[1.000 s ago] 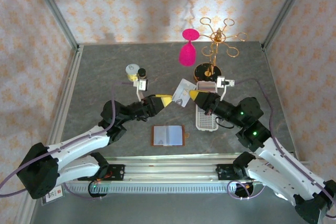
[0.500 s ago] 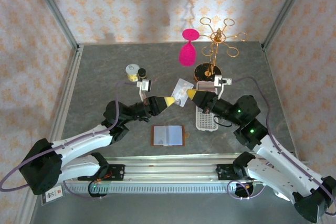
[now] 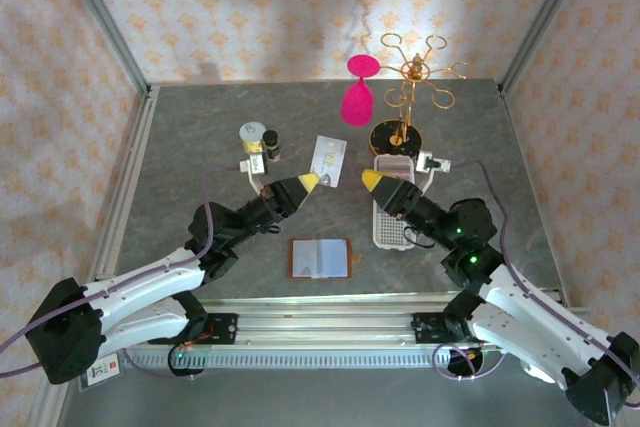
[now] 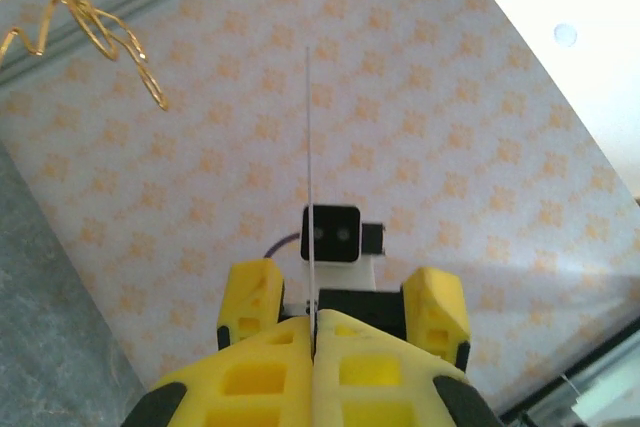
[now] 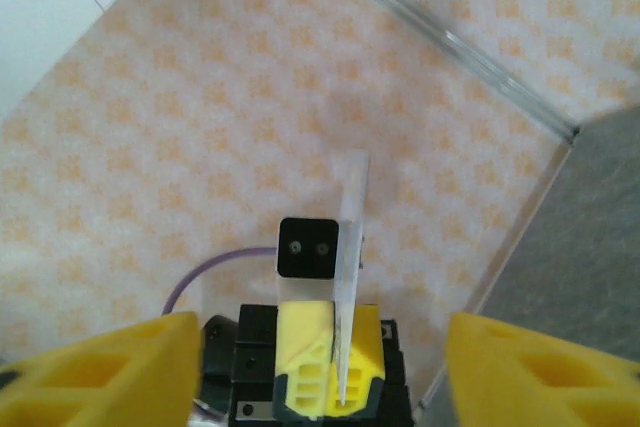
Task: Put the credit cards into the card holder
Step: Pick up the credit card from the storage box.
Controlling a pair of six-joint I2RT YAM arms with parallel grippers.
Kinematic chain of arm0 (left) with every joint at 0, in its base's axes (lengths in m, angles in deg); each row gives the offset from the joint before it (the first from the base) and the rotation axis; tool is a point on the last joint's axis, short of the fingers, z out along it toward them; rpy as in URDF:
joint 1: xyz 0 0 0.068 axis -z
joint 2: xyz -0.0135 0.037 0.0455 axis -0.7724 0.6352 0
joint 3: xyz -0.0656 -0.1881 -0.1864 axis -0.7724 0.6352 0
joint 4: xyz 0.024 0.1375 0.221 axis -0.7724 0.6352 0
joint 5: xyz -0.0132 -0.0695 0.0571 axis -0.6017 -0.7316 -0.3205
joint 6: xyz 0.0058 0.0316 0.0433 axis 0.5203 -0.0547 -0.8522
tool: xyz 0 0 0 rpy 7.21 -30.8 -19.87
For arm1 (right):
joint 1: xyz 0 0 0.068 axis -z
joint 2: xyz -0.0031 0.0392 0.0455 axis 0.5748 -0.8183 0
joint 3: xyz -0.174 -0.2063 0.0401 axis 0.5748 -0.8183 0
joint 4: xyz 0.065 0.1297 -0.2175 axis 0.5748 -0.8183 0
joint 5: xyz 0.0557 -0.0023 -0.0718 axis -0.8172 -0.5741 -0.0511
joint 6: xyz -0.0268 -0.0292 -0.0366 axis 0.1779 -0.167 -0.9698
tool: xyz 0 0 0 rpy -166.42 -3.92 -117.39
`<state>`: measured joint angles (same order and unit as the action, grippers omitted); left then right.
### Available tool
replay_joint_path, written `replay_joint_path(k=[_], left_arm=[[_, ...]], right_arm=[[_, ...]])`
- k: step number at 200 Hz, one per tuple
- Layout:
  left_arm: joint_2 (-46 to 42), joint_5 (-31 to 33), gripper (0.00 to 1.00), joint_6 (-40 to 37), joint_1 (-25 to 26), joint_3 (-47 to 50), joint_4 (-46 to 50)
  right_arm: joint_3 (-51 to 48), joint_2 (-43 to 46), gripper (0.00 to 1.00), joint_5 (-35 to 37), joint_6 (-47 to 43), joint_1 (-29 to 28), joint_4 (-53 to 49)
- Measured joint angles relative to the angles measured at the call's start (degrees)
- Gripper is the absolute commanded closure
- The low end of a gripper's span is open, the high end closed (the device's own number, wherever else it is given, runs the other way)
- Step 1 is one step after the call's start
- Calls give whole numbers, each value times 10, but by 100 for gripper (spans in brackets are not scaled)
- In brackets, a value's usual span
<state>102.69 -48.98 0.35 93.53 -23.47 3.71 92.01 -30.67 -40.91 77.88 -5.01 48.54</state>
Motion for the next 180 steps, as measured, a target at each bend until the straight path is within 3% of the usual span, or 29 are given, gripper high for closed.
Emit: replay_joint_path(k=[75, 150, 180], left_arm=[[3, 56, 100, 6, 31, 11, -10], [3, 71, 100, 6, 44, 11, -10], [3, 71, 100, 6, 45, 11, -10]], right_arm=[[7, -93, 54, 55, 26, -49, 77], [45, -139, 62, 69, 30, -54, 93], [57, -153, 75, 77, 31, -57, 93]])
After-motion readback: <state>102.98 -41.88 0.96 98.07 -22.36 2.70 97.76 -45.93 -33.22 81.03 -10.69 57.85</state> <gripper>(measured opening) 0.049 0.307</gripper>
